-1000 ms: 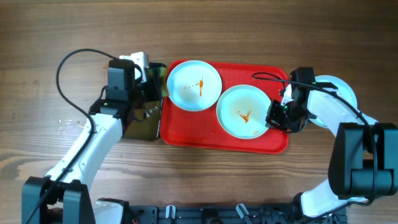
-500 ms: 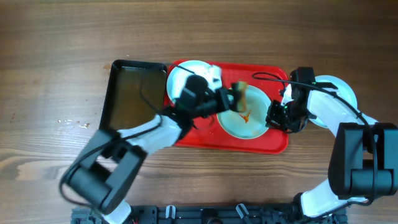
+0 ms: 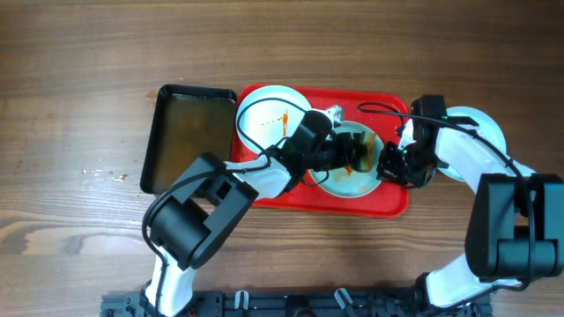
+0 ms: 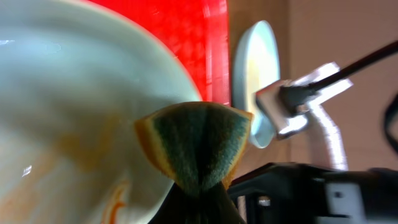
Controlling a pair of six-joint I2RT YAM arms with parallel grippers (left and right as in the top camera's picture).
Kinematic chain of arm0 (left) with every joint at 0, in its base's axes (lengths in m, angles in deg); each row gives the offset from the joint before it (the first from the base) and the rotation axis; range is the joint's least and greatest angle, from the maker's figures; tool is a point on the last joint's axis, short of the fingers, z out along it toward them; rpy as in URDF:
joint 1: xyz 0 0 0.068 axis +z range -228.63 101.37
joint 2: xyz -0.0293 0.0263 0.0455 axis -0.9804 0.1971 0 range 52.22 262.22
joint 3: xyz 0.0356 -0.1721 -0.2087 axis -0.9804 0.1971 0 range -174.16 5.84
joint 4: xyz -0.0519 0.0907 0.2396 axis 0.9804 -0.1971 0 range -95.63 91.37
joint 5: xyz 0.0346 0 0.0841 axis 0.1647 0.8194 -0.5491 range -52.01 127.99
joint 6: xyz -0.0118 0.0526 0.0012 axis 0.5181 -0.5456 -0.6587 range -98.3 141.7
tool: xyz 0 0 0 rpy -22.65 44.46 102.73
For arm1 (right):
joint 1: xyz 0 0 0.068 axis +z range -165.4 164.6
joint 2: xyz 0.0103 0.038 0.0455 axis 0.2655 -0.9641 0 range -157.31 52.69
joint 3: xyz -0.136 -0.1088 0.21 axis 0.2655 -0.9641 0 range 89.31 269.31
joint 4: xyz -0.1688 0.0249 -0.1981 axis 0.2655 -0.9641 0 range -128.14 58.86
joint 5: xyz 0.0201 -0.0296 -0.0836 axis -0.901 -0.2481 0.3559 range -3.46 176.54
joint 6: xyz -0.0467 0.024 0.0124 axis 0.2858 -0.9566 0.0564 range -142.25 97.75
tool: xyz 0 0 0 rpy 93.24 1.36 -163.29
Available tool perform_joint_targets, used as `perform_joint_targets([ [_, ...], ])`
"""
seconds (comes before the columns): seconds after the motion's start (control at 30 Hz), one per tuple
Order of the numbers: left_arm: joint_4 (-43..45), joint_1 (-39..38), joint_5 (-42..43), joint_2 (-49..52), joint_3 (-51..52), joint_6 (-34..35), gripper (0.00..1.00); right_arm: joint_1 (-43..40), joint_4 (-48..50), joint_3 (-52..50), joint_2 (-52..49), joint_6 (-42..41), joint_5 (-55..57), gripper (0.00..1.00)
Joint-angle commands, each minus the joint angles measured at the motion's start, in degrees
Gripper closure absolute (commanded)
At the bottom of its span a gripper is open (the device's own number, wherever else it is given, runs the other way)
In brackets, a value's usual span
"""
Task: Clean dirty plates on tray and stack at the side
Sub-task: 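Scrub the held plate with the sponge in the left gripper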
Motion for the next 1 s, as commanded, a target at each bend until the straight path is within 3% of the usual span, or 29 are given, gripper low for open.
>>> perform_joint_targets([
  [0.0,-3.4,-1.4,-2.9,0.9,-0.8,-2.5,0.96,0.2,-0.3,-1.5,-1.5,1.1,6.4,0.96],
  [0.13,-4.0,-3.4,-2.9,3.4,-0.8,-2.5,0.96,0.2,-0.3,-1.5,-1.5,1.1,6.2,0.96],
  [0.2,-8.7,-3.0,-5.0,3.7,-0.8,-3.7,0.96,0.2,-0.5,-1.5,-1.5,1.1,6.2,0.96],
  [0.27,-11.8,-0.8,-5.9,3.7,-0.8,-8.4,0.96,0.2,-0.4,-1.5,-1.5,1.1,6.2,0.96],
  [0.4,-18.4,5.6,-5.7,1.4,-0.8,-11.4,0.96,0.2,-0.3,-1.5,-1.5,1.1,6.2,0.96],
  [0.63,-26.8,7.8,-2.3,-7.5,-0.8,-23.5,0.96,0.2,0.0,-1.5,-1.5,1.1,6.2,0.96],
  [0.87,-32.7,10.8,-2.3,-22.0,-0.8,-23.5,0.96,0.2,1.4,-1.5,-1.5,1.1,6.2,0.95],
  [0.97,-41.4,16.0,-10.3,-24.6,-0.8,-26.6,0.96,0.2,3.7,-1.5,-1.5,1.1,6.2,0.83],
])
